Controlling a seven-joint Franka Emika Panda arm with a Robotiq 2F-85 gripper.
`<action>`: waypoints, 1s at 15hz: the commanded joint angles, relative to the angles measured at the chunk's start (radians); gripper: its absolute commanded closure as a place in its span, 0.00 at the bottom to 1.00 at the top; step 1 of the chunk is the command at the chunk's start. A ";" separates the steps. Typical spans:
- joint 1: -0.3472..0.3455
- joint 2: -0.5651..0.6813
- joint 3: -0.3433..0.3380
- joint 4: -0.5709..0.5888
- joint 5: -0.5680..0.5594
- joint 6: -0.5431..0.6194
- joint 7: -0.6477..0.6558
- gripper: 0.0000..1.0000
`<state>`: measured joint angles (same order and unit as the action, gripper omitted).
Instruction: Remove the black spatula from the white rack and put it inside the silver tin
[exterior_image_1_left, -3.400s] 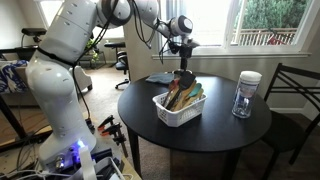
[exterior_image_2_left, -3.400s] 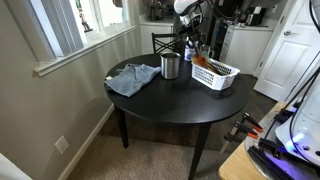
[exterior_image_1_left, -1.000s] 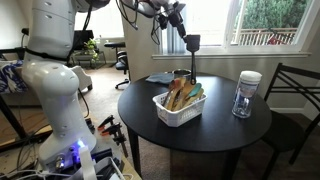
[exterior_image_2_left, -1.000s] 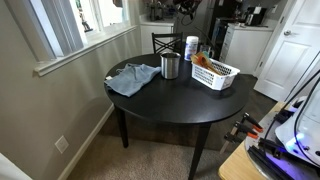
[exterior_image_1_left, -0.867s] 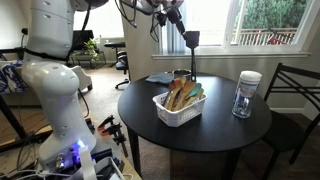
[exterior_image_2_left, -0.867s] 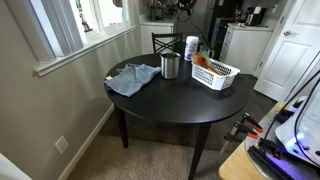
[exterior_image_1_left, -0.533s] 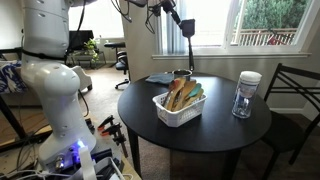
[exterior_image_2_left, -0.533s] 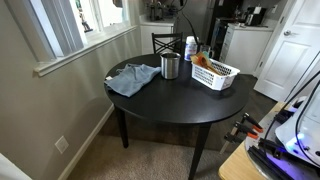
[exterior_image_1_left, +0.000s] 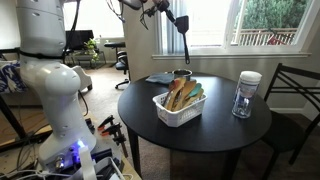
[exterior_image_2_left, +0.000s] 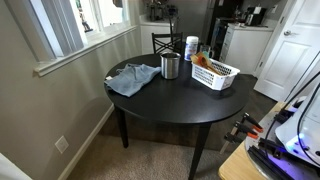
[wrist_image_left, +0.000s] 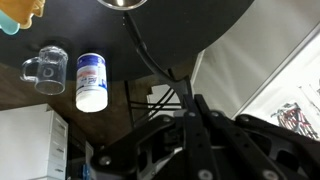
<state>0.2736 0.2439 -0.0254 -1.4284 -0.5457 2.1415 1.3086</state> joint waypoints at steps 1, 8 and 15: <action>-0.023 -0.090 -0.001 -0.189 0.037 0.188 0.081 0.99; -0.084 -0.137 0.011 -0.353 0.112 0.294 0.097 0.99; -0.118 -0.175 0.015 -0.450 0.118 0.307 0.103 0.99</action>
<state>0.1802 0.1239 -0.0255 -1.7889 -0.4512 2.4075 1.3881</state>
